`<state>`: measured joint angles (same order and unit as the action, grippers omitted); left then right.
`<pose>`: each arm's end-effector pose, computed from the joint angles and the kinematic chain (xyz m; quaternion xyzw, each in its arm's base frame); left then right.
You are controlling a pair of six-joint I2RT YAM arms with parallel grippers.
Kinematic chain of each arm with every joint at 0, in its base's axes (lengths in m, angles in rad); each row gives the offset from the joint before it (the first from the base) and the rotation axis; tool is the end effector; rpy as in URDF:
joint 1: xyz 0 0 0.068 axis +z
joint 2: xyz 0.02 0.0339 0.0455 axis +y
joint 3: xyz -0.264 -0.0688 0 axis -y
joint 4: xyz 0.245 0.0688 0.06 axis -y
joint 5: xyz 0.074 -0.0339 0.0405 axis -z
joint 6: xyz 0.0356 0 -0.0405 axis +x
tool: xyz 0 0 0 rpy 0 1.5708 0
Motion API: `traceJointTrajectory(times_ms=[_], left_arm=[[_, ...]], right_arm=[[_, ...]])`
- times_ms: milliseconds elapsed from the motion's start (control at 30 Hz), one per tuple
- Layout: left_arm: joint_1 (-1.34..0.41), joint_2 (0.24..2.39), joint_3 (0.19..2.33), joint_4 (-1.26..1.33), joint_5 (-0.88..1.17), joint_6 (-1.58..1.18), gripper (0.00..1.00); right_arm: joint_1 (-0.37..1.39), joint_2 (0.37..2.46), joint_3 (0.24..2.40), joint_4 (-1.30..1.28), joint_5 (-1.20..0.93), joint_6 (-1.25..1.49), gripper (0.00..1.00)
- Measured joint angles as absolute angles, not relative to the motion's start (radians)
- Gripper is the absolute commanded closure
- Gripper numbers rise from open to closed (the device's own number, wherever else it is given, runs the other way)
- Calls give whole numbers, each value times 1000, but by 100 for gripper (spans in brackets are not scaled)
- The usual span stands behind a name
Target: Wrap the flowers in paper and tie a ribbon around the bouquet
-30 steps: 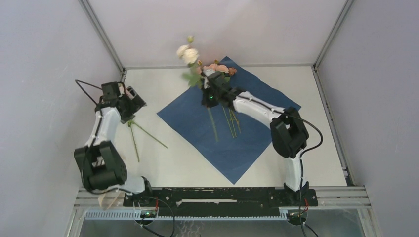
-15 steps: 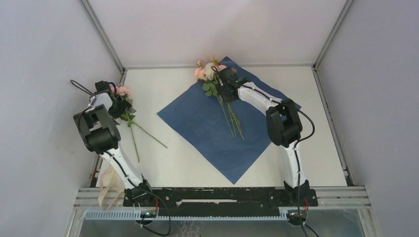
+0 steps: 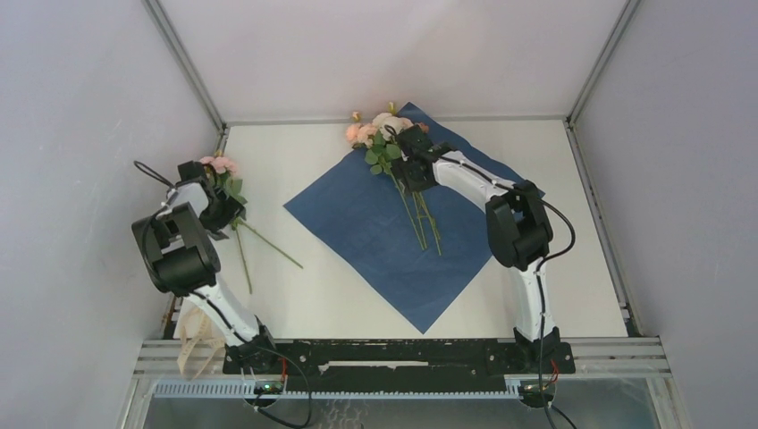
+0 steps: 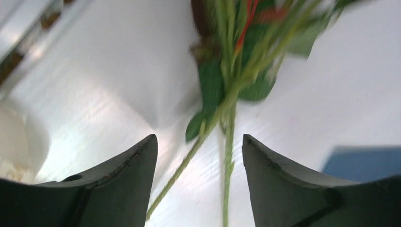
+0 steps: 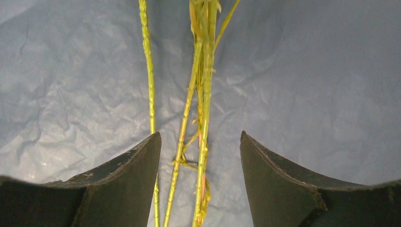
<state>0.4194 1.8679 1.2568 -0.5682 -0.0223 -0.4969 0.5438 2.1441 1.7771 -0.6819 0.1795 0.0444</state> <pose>0.3414 0.1531 0.1732 -0.4358 0.8787 0.0034 0.1948 0.4036 0.2366 0.2089 -0.2154 0.9381 -0.0084 0.2710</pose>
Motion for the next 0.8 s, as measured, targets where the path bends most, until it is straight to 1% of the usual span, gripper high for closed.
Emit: traceJointTrajectory(times_ms=[100,200,367,400,500,533,600,733,800], left_arm=[[400,1774,1147,-572,-23,-493,48],[383,1755,1103,-582,-22,-487,57],[380,1760,1094,-589,-24,-480,60],[380,1760,1094,-588,-25,-478,62],[380,1760,1094,-588,-28,-466,85],[380,1760,1094,-587,-31,-459,89],[381,1760,1094,-586,-31,-443,93],[392,1760,1094,-585,-22,-424,94],[405,1757,1094,-586,1,-417,99]], right_arm=[[551,2101,1728,-682,178,47,29],[560,2061,1696,-681,175,50,30],[565,2025,1673,-675,175,51,30],[565,2022,1670,-673,175,51,30],[566,2017,1657,-669,174,51,30],[566,2017,1653,-669,175,51,30],[566,2016,1649,-669,175,51,30],[572,2006,1648,-671,177,51,29],[581,1991,1647,-673,181,50,29]])
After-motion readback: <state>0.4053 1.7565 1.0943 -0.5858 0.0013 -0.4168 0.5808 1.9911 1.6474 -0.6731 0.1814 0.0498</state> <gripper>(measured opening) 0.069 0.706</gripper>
